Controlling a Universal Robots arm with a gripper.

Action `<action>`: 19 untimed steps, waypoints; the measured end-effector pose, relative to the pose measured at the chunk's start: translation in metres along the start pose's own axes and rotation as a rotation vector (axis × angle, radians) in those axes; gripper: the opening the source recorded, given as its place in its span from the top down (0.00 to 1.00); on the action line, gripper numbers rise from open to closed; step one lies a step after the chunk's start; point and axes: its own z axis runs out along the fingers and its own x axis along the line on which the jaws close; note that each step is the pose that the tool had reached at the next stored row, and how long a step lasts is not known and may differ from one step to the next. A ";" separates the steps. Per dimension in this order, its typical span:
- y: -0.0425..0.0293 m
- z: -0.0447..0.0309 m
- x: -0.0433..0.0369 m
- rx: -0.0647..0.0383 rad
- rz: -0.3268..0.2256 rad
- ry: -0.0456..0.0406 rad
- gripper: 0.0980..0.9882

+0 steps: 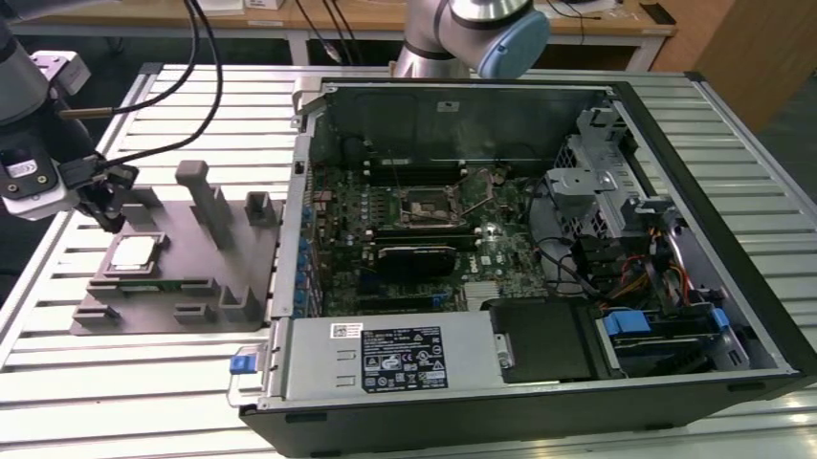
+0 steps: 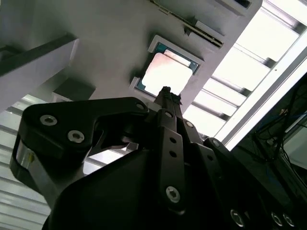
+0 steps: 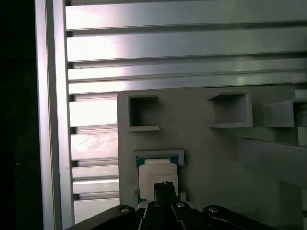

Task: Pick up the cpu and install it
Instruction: 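Pick up the cpu and move it towards the insertion slot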

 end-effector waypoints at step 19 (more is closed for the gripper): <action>-0.0068 0.0337 0.0027 0.000 0.000 0.0008 0.99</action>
